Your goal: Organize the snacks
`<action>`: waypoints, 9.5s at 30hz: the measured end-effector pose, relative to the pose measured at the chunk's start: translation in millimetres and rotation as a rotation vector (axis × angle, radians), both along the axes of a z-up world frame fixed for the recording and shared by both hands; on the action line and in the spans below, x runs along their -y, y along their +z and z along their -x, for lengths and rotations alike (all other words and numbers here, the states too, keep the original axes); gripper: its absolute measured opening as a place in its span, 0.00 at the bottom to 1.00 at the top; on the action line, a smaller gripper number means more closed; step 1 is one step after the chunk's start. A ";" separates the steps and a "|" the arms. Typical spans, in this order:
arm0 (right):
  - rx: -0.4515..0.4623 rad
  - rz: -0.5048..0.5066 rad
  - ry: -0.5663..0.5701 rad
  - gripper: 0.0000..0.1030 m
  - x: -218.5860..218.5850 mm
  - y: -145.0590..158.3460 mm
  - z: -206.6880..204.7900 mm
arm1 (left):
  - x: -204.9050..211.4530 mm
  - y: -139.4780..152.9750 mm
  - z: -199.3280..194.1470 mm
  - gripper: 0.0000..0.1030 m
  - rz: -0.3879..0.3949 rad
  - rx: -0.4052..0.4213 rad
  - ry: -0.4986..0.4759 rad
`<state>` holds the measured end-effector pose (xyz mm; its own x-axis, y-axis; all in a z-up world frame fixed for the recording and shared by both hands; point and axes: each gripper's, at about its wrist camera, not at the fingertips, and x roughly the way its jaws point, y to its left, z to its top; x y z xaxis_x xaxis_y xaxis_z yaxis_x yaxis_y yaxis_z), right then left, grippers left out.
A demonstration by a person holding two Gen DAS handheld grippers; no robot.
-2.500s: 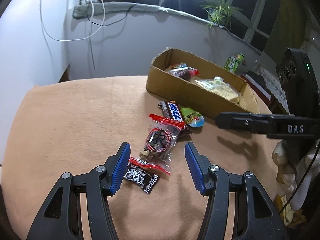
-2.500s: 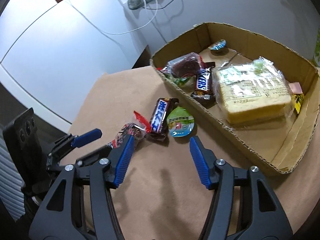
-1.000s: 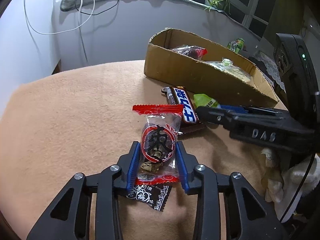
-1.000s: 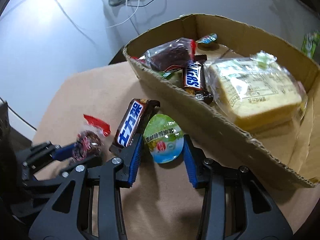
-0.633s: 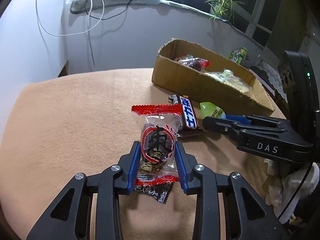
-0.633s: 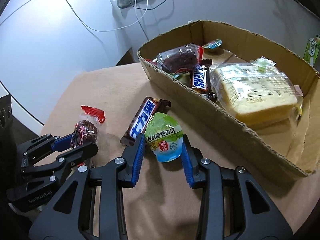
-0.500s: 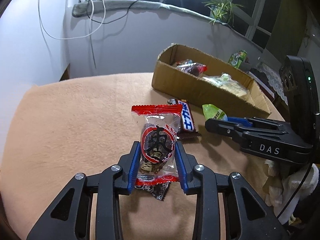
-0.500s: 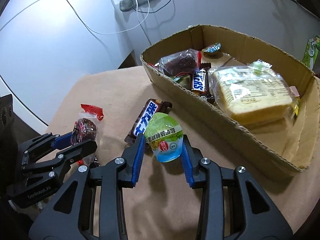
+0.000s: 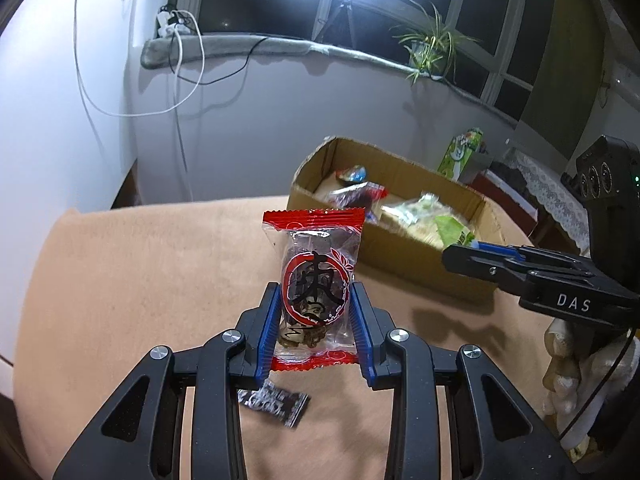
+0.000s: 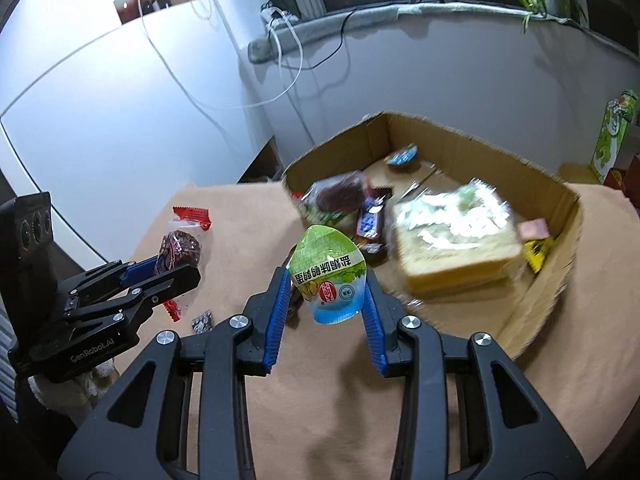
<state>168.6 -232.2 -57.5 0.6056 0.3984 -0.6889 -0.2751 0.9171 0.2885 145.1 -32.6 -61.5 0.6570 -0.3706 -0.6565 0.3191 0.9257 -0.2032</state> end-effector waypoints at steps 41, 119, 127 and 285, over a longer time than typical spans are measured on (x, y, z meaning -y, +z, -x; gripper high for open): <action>-0.026 0.063 -0.136 0.36 112.8 -3.2 -82.7 | 109.8 8.0 -65.7 0.31 -0.014 -0.014 -0.093; 0.007 0.042 0.112 0.69 -11.8 21.7 6.0 | -35.8 2.3 44.6 0.51 0.078 -0.054 0.149; -0.053 0.084 0.168 0.69 -55.1 -10.8 -3.1 | -21.2 -39.7 54.2 0.51 0.108 -0.170 0.128; -0.093 0.147 -0.028 0.77 52.7 -14.7 -144.5 | 103.1 10.3 -135.8 0.50 -0.090 -0.024 -0.008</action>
